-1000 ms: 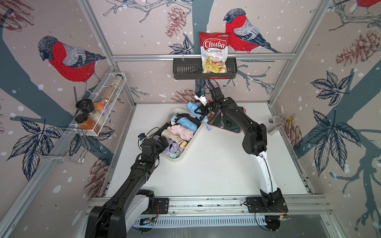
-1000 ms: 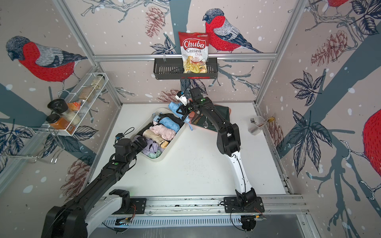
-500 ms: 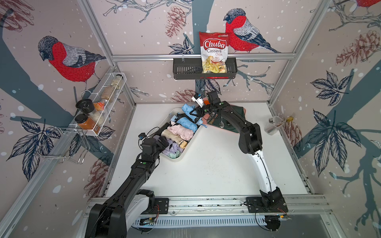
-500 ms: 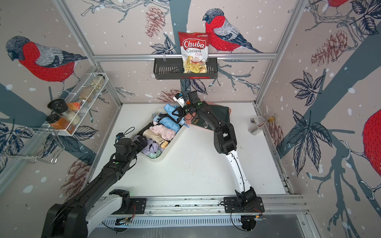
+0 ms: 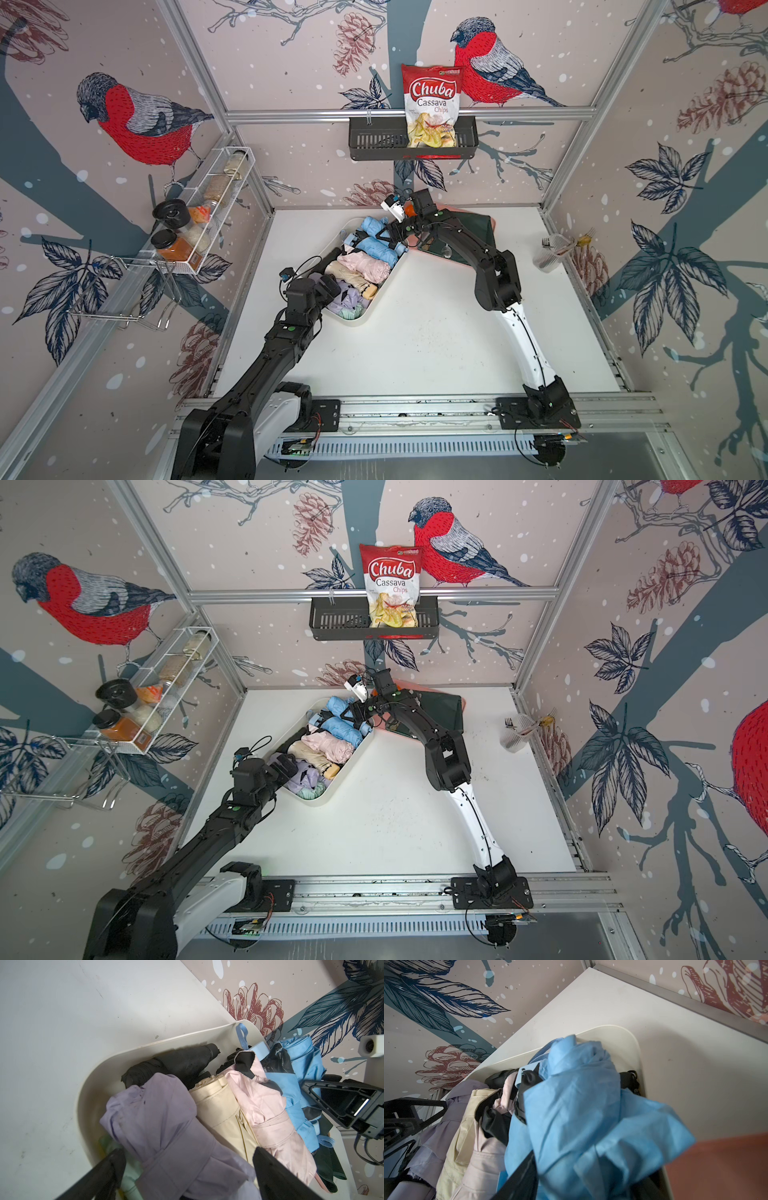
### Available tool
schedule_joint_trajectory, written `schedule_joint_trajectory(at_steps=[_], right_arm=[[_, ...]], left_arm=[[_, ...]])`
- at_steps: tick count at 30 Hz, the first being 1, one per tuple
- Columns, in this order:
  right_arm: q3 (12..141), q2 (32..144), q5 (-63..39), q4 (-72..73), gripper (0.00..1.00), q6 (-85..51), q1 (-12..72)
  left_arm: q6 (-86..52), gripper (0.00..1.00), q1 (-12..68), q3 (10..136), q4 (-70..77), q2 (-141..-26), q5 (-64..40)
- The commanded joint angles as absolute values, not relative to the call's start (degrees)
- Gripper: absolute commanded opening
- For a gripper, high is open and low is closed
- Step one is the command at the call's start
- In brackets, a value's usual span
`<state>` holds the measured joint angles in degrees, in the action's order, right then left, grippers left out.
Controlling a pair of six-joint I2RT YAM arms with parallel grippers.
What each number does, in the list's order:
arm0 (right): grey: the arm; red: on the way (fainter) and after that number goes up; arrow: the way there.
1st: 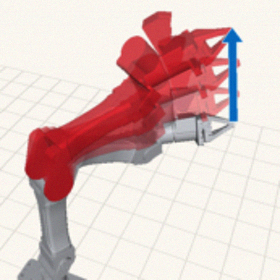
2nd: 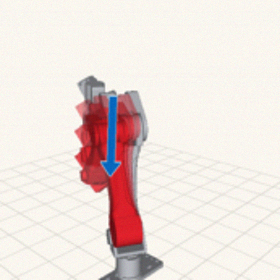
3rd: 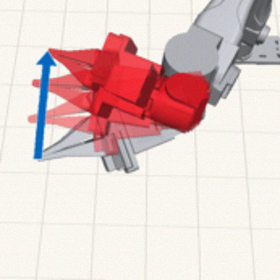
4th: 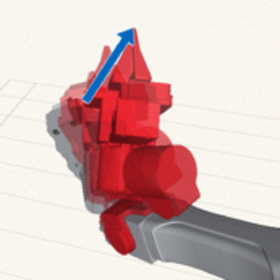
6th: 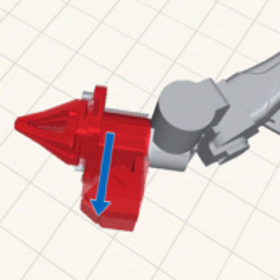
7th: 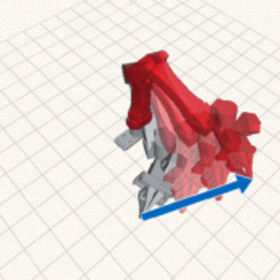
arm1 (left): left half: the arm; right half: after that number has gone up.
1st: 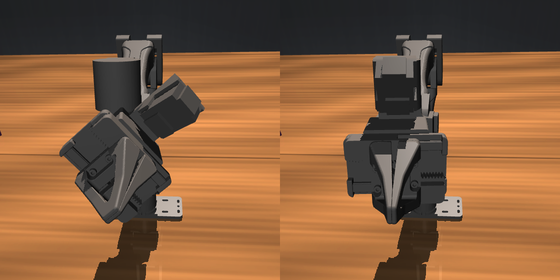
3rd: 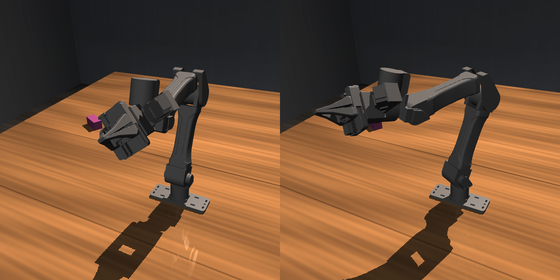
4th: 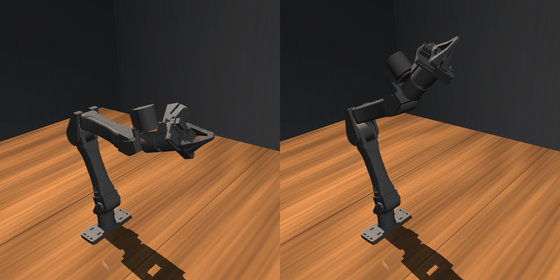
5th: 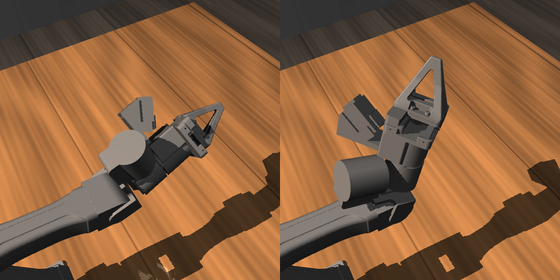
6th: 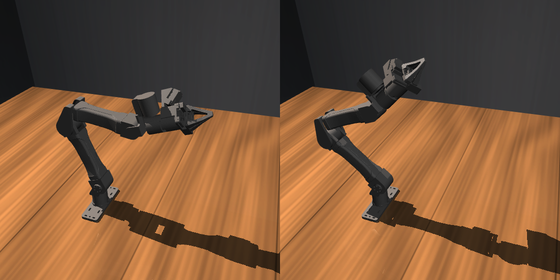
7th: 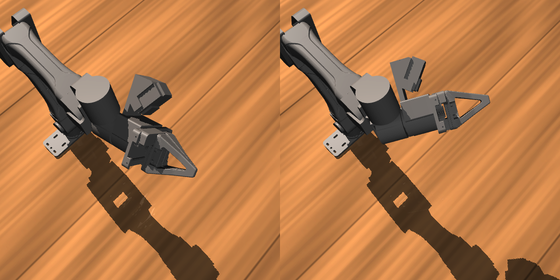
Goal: Put the umbrella into the storage box
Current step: Place the umbrella in the storage box.
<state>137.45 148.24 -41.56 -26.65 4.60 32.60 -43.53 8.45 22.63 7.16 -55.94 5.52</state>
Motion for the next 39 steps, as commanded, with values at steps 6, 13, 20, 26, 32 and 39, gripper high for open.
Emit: schedule_joint_trajectory(at_steps=[6,13,20,26,32,39], right_arm=[[137.92,146.61,-37.53,-25.65,0.74,4.75,32.92],[137.9,145.11,-35.16,-25.11,0.74,4.22,32.82],[137.66,145.83,-36.17,-26.3,0.62,4.48,32.89],[136.67,146.69,-35.86,-27.54,0.63,5.43,33.49],[135.72,146.78,-38.2,-26.16,0.39,3.94,32.85],[135.82,149.69,-49.49,-21.72,0.28,-4.76,29.45]], left_arm=[[-43.78,0.99,8.53,22.59,8.04,-56.34,4.49],[-43.77,0.99,8.53,22.5,8.04,-56.25,4.53],[-43.77,0.99,8.53,22.5,8.12,-56.25,4.49],[-43.77,0.99,8.53,22.48,8.13,-56.26,4.44],[-43.91,0.99,8.52,22.5,8.0,-56.16,4.55],[-43.86,0.99,8.53,22.41,7.75,-55.9,4.58]])
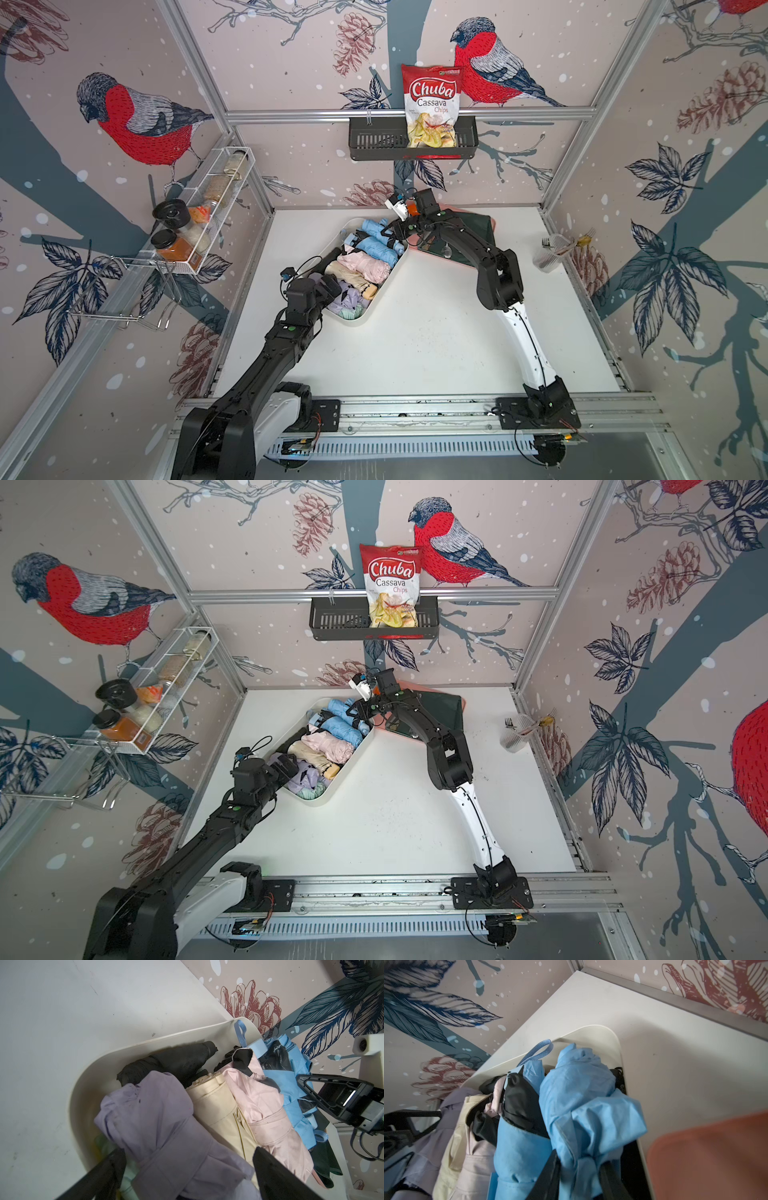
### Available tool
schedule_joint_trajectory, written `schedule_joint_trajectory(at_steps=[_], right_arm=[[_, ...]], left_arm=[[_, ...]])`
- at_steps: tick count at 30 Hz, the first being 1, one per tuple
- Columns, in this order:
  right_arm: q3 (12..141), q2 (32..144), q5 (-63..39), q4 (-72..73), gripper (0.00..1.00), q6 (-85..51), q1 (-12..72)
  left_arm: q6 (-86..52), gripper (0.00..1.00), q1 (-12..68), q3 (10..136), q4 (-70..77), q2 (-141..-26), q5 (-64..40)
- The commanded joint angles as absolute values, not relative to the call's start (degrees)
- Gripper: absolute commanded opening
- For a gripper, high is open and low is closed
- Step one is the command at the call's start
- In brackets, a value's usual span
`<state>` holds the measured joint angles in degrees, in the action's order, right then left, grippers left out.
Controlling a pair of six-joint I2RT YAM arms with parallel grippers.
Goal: Put the umbrella into the storage box
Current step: Place the umbrella in the storage box.
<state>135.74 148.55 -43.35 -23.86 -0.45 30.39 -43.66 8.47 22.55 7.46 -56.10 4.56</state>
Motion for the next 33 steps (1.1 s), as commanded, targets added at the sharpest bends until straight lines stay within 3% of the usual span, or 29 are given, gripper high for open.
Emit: schedule_joint_trajectory(at_steps=[1,11,21,27,33], right_arm=[[135.8,150.06,-50.24,-21.92,0.28,-4.77,29.19],[135.92,151.01,-56.65,-25.97,0.28,-1.61,30.39],[137.32,152.9,-39.65,-29.65,0.28,-0.32,32.04],[137.3,150.2,-38.32,-28.9,0.42,-0.1,32.06],[137.01,145.84,-37.14,-29.85,0.69,0.41,32.35]], left_arm=[[-43.94,0.99,8.53,22.37,7.8,-55.9,4.59],[-43.95,0.99,8.53,22.59,7.47,-55.72,4.66],[-43.96,0.99,8.53,22.68,7.43,-55.5,4.64],[-43.9,0.99,8.53,22.68,7.21,-54.94,4.83],[-43.64,0.99,8.53,22.85,6.6,-54.25,5.36]])
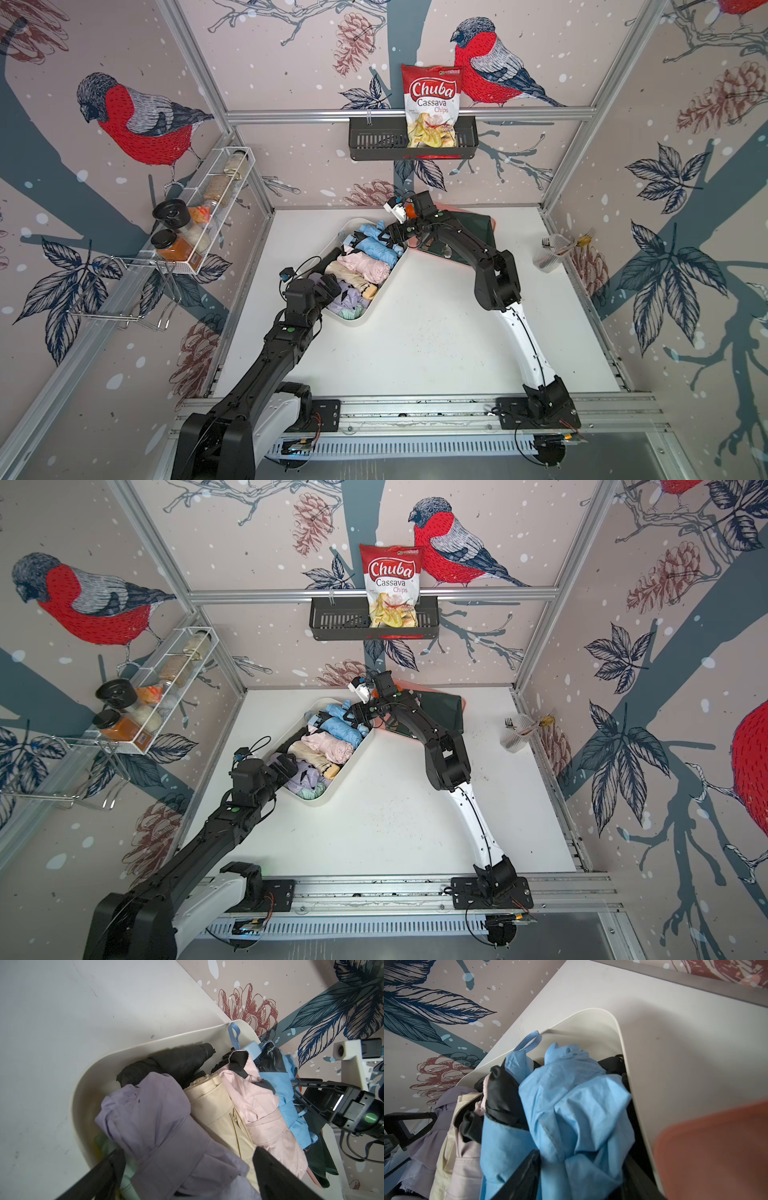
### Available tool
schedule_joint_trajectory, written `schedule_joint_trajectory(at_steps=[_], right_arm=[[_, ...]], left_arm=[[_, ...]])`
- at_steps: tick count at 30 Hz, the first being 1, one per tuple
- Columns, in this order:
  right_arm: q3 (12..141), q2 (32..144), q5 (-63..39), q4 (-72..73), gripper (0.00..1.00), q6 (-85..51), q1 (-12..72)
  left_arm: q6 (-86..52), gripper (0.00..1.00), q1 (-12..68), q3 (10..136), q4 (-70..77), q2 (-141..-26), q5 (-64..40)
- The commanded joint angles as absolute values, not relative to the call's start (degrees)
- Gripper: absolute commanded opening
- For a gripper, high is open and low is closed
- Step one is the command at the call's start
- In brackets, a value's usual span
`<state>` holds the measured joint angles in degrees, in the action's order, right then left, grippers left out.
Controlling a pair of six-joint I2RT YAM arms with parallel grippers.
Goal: Put the umbrella into the storage box
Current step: Place the umbrella in the storage box, then reset both arms
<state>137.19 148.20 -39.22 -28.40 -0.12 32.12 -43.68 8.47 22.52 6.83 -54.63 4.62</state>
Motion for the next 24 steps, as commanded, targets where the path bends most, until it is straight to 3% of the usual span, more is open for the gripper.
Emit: schedule_joint_trajectory(at_steps=[1,7,12,24], right_arm=[[136.81,144.92,-36.89,-30.19,0.73,0.74,32.47],[131.91,137.32,-31.49,-31.14,1.0,1.35,32.87],[119.67,126.82,-20.93,-29.34,1.0,-2.07,32.33],[68.57,93.24,7.22,-6.52,1.0,-14.8,28.9]], left_arm=[[-43.61,0.99,8.53,22.85,6.59,-54.08,5.36],[-43.44,0.99,8.53,23.01,5.66,-52.54,6.72],[-42.62,0.99,8.53,23.47,4.33,-49.2,10.83],[-34.58,1.0,8.49,18.56,15.69,-43.41,22.65]])
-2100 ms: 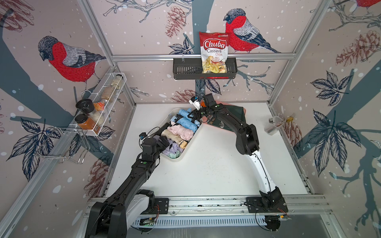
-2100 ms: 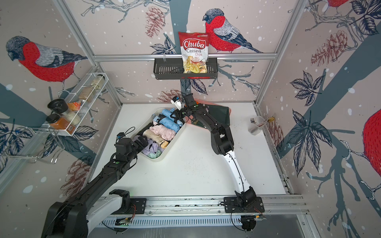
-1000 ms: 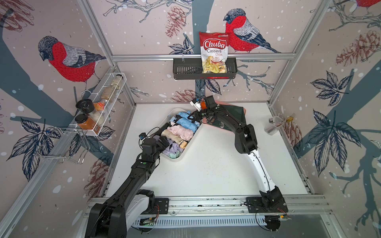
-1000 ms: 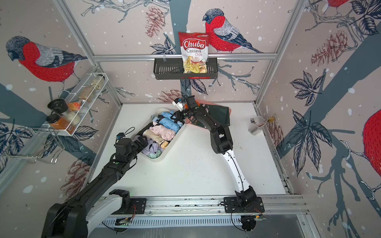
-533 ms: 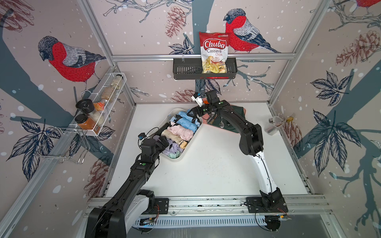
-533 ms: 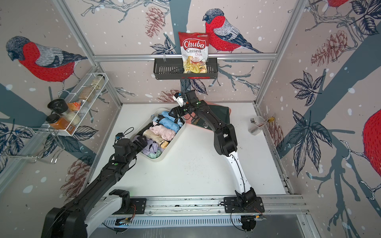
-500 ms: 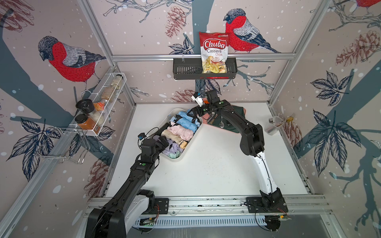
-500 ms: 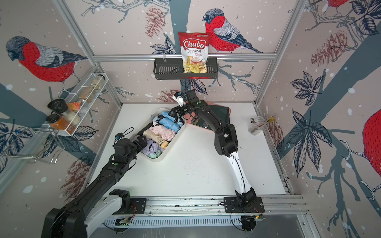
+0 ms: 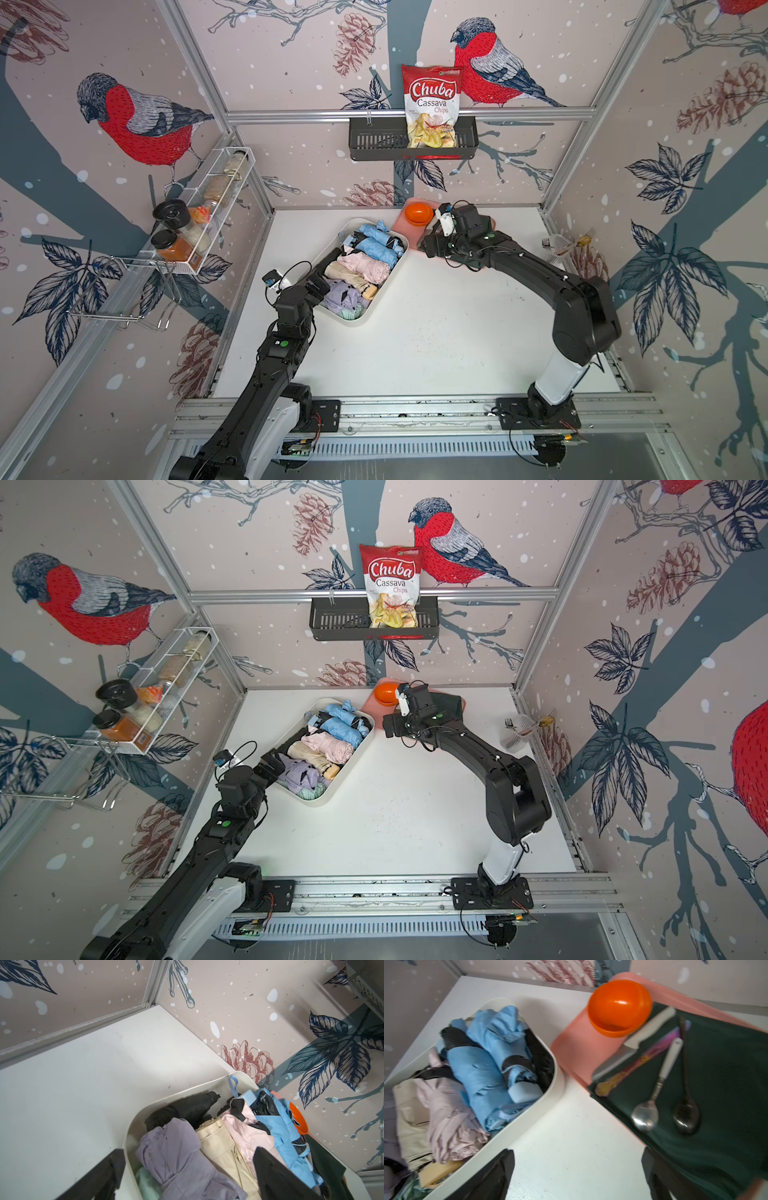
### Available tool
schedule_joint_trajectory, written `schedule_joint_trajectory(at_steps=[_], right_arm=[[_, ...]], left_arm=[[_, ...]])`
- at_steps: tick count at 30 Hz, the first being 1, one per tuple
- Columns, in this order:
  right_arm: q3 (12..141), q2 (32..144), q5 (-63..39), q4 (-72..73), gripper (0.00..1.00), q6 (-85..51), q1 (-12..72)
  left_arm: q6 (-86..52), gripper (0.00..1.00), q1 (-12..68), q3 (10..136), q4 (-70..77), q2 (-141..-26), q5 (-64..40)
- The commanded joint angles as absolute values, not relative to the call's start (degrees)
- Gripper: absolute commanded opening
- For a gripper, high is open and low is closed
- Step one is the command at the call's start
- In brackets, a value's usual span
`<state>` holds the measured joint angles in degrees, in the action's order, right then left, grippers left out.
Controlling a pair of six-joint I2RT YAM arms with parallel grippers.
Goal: Put the umbrella into the storage box
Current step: Reset both arms
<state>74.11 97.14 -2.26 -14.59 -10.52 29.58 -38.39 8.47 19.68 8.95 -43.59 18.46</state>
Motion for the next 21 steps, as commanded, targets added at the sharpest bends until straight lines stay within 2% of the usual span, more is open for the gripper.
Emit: schedule_joint_trajectory(at_steps=[1,4,11,21], right_arm=[[65.08,90.88,9.58,-4.73,1.0,-15.4,28.59],[55.75,84.13,17.13,-0.35,1.0,-17.71,27.44],[39.04,70.15,25.83,7.47,1.0,-20.78,22.17],[28.76,65.12,27.75,12.74,1.0,-21.65,8.52]], left_arm=[[-33.29,1.0,8.44,17.92,17.51,-43.72,23.54],[-29.04,1.0,8.44,16.93,22.1,-45.45,26.11],[-18.05,1.0,8.39,14.24,34.84,-51.65,27.95],[-9.2,1.0,4.39,17.97,45.34,-63.8,23.69]])
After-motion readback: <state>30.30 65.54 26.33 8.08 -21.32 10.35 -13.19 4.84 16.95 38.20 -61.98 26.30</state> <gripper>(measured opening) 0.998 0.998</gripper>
